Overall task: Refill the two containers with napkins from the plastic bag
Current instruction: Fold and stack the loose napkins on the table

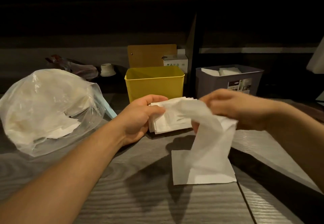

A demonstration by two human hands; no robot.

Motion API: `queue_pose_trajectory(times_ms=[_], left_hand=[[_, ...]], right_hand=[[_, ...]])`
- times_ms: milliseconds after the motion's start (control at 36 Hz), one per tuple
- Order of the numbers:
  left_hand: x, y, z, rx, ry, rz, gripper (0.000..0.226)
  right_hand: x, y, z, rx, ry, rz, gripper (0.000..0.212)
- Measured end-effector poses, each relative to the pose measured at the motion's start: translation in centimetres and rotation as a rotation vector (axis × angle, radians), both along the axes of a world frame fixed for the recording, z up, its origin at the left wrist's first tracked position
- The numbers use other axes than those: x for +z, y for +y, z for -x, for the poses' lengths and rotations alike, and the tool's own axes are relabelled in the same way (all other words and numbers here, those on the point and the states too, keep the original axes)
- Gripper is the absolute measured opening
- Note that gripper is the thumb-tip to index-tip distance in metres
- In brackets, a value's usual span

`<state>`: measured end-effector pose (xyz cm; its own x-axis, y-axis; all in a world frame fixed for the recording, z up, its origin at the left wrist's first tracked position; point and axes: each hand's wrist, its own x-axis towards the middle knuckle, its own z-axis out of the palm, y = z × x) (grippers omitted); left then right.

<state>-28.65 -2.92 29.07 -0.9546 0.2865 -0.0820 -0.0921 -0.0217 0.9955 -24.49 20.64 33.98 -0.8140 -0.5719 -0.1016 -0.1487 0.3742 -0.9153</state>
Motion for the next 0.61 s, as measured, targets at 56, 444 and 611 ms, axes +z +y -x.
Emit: queue_pose_trajectory(times_ms=[56,444,611], left_hand=[[0.0,0.0,0.0,0.008,0.001,0.006,0.029],[0.0,-0.1,-0.2,-0.038,0.034,0.057,0.03],[0.3,0.3,-0.3,0.028,-0.001,0.023,0.023]], right_hand=[[-0.5,0.2,0.2,-0.009,0.039,-0.227,0.021],[0.5,-1.7,-0.5,-0.02,0.169,0.395,0.013],[-3.5,-3.0,1.4,-0.468,0.448,0.072,0.015]])
